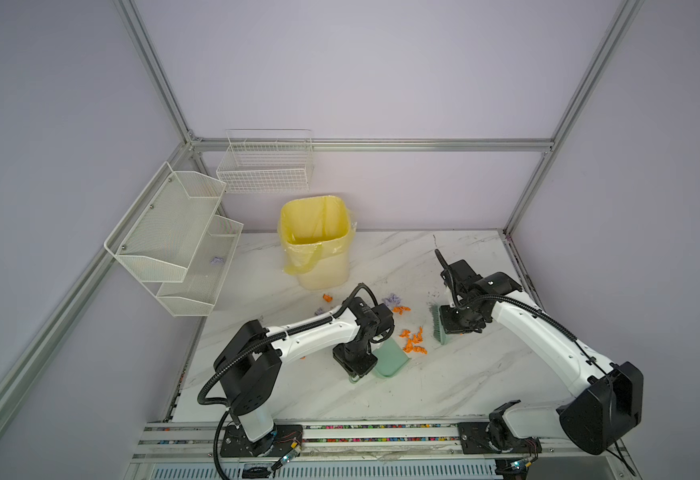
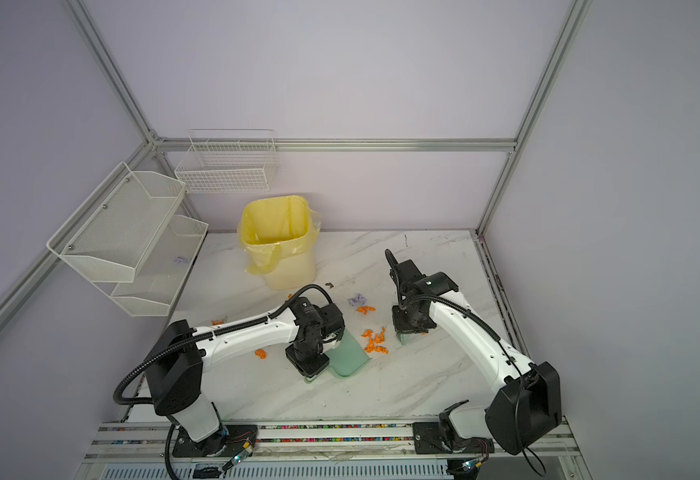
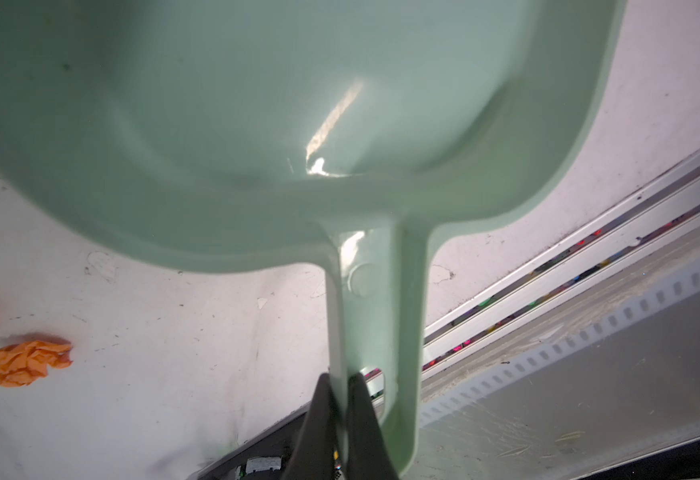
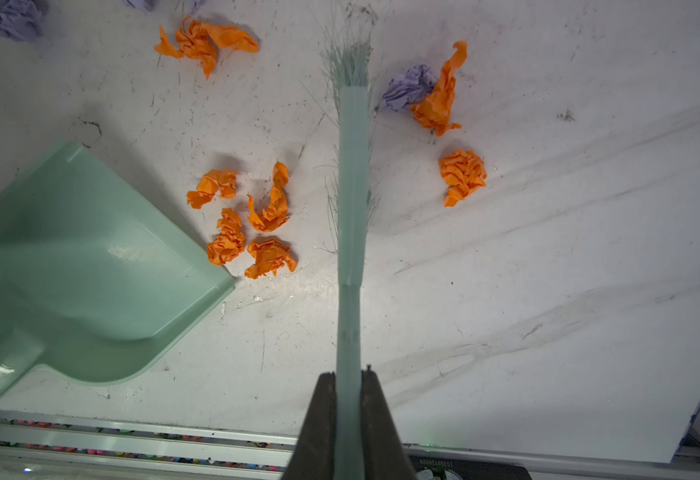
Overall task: Sweep away the paper scraps from the table
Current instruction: 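Sweep orange scraps with the right gripper's brush toward the dustpan held by the left gripper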
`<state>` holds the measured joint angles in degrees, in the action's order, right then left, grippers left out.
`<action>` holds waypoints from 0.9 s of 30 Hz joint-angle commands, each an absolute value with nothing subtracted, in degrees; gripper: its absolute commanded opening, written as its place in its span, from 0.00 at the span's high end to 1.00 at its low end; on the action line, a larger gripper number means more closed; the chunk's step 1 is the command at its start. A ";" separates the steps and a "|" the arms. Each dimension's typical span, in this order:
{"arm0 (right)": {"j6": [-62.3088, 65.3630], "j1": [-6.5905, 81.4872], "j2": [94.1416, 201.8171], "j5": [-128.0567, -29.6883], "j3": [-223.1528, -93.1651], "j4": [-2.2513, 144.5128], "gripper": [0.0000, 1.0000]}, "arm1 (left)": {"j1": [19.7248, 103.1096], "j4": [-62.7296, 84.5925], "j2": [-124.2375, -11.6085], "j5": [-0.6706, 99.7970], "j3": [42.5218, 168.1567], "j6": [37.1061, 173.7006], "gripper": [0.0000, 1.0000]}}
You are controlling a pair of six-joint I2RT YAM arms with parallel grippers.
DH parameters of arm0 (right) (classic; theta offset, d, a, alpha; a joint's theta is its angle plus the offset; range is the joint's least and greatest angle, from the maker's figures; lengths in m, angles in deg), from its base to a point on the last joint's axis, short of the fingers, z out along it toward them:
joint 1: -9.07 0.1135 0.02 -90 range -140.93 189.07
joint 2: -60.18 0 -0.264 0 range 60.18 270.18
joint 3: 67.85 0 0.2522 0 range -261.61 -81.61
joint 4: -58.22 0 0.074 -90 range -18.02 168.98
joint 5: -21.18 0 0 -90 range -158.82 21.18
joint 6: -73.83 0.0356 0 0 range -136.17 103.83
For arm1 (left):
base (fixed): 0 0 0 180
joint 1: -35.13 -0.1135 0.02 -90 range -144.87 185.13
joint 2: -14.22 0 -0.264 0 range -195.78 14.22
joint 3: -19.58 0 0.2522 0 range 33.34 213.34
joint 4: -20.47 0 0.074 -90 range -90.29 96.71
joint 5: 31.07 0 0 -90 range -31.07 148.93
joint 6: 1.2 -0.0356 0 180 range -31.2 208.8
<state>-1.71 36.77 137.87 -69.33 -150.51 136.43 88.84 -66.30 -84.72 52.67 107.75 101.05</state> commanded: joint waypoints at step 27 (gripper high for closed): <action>4.51 57.09 139.75 -83.13 -151.48 125.71 1.00 | 88.47 -65.55 -88.57 48.42 113.32 99.30 1.00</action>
<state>3.07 55.92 141.67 -78.27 -151.14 127.20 88.78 -65.95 -88.76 49.68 108.87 101.00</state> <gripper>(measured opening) 0.102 0.049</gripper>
